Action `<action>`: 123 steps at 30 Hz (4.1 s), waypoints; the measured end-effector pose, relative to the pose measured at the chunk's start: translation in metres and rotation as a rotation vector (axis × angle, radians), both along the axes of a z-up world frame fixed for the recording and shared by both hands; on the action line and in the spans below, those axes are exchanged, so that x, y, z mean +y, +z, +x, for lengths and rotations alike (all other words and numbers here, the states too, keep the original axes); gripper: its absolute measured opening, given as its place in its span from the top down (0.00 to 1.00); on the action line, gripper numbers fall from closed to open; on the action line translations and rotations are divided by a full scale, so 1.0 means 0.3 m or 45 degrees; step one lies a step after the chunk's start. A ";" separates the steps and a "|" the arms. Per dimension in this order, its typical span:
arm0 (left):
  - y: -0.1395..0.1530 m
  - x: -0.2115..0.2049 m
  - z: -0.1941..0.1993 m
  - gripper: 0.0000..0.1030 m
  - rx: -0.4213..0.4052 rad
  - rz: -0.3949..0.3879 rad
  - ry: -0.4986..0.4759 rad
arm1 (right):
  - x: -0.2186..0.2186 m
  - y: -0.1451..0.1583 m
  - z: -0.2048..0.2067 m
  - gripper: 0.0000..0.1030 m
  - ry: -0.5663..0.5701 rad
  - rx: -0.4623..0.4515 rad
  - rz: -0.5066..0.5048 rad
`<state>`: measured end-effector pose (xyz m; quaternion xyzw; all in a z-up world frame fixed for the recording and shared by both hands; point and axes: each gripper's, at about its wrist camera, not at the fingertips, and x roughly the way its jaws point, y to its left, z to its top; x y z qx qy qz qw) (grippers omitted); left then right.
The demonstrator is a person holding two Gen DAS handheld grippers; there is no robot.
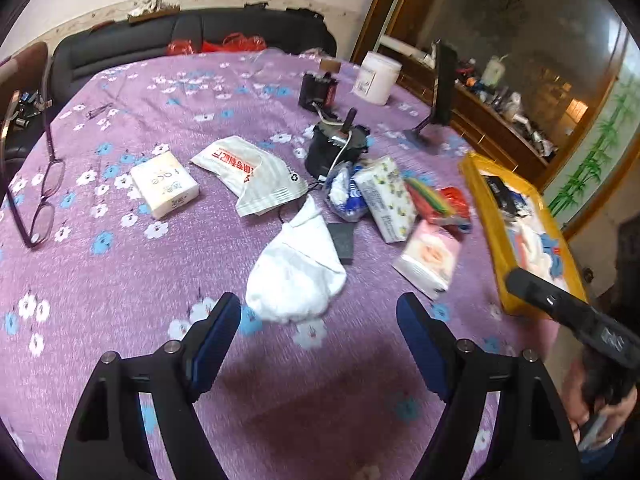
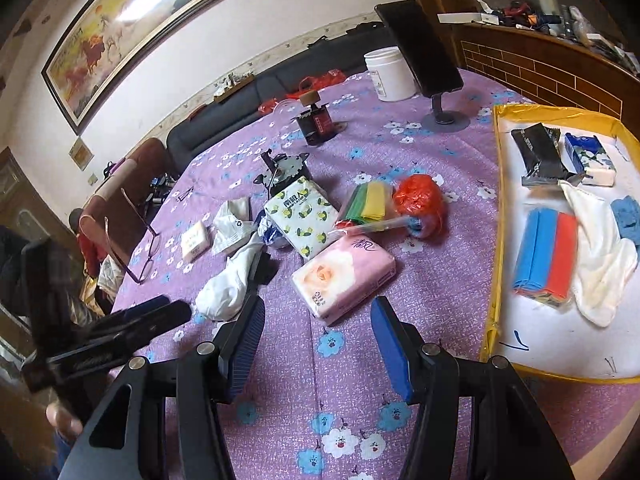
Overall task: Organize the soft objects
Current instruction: 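Grasp the white towel with the left gripper while the right gripper grasps the pink tissue pack, then carry the white towel and pink tissue pack with both grippers over the tray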
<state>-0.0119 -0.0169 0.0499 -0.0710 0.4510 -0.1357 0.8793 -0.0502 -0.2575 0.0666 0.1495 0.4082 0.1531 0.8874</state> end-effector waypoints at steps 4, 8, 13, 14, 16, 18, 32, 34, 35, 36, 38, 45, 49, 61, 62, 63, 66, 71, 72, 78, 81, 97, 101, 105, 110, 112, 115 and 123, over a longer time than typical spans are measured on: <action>-0.068 -0.059 0.086 0.17 0.102 0.153 -0.043 | -0.018 -0.010 0.005 0.42 -0.017 0.011 0.010; -0.104 -0.097 0.117 0.30 0.061 0.267 -0.042 | -0.022 -0.020 0.011 0.42 -0.018 0.025 -0.001; -0.113 -0.075 0.127 0.69 0.034 0.238 -0.014 | 0.001 -0.041 0.035 0.42 -0.005 0.049 -0.047; -0.110 -0.064 0.125 0.74 0.027 0.214 -0.010 | 0.008 -0.046 0.041 0.42 -0.004 0.054 -0.055; -0.087 -0.040 0.116 0.81 -0.003 0.151 -0.004 | 0.028 -0.056 0.058 0.42 0.004 0.063 -0.073; -0.057 -0.031 0.105 0.82 -0.053 0.116 0.003 | 0.047 -0.067 0.078 0.41 0.003 0.074 -0.104; 0.053 -0.007 0.034 0.82 -0.250 0.045 0.009 | 0.171 -0.162 0.340 0.26 -0.113 0.268 -0.385; 0.056 -0.007 0.031 0.82 -0.255 0.041 0.008 | 0.205 -0.169 0.328 0.28 -0.050 0.234 -0.477; 0.059 -0.007 0.026 0.82 -0.260 0.041 0.008 | 0.216 -0.170 0.312 0.32 -0.010 0.205 -0.511; 0.062 -0.005 0.023 0.82 -0.264 0.040 0.008 | 0.215 -0.169 0.292 0.37 0.011 0.182 -0.522; 0.064 -0.007 0.020 0.82 -0.268 0.037 0.004 | 0.200 -0.164 0.261 0.42 0.030 0.167 -0.487; 0.062 -0.016 0.018 0.82 -0.282 0.037 -0.010 | 0.167 -0.122 0.165 0.45 0.046 0.069 -0.347; 0.060 -0.019 0.016 0.82 -0.292 0.031 -0.015 | 0.190 -0.103 0.136 0.45 0.087 0.032 -0.312; 0.046 -0.044 0.019 0.82 -0.303 0.074 -0.031 | 0.168 -0.041 0.086 0.45 0.080 -0.050 -0.259; 0.046 -0.047 0.016 0.82 -0.309 0.075 -0.037 | 0.164 -0.038 0.082 0.45 0.077 -0.054 -0.253; 0.047 -0.051 0.013 0.82 -0.316 0.079 -0.038 | 0.161 -0.035 0.078 0.45 0.074 -0.055 -0.247; 0.046 -0.058 0.006 0.82 -0.333 0.088 -0.047 | 0.149 -0.022 0.063 0.45 0.064 -0.062 -0.232; 0.052 -0.072 -0.001 0.82 -0.338 0.105 -0.045 | 0.117 0.021 0.033 0.45 0.047 -0.109 -0.211; 0.054 -0.075 -0.003 0.82 -0.337 0.110 -0.046 | 0.108 0.026 0.031 0.45 0.043 -0.113 -0.207; 0.097 -0.111 -0.037 0.82 -0.351 0.122 -0.075 | 0.041 0.046 0.013 0.45 0.000 -0.127 -0.158; 0.119 -0.157 -0.052 0.82 -0.356 0.112 -0.114 | 0.010 0.058 -0.001 0.45 -0.021 -0.140 -0.140; 0.145 -0.453 -0.100 0.82 -0.363 0.152 -0.307 | -0.218 0.077 -0.078 0.44 -0.161 -0.168 -0.045; 0.162 -0.530 -0.108 0.81 -0.375 0.158 -0.361 | -0.277 0.086 -0.096 0.44 -0.200 -0.182 -0.022; 0.177 -0.621 -0.112 0.81 -0.385 0.158 -0.421 | -0.344 0.092 -0.110 0.44 -0.248 -0.189 -0.007; 0.186 -0.732 -0.103 0.81 -0.395 0.169 -0.491 | -0.446 0.121 -0.124 0.44 -0.326 -0.213 -0.002; 0.193 -0.780 -0.093 0.81 -0.393 0.167 -0.516 | -0.487 0.141 -0.126 0.44 -0.357 -0.228 -0.015; 0.198 -0.844 -0.068 0.81 -0.379 0.155 -0.555 | -0.549 0.165 -0.123 0.44 -0.401 -0.239 -0.033; 0.208 -0.997 0.015 0.81 -0.341 0.119 -0.621 | -0.749 0.218 -0.050 0.44 -0.507 -0.190 -0.083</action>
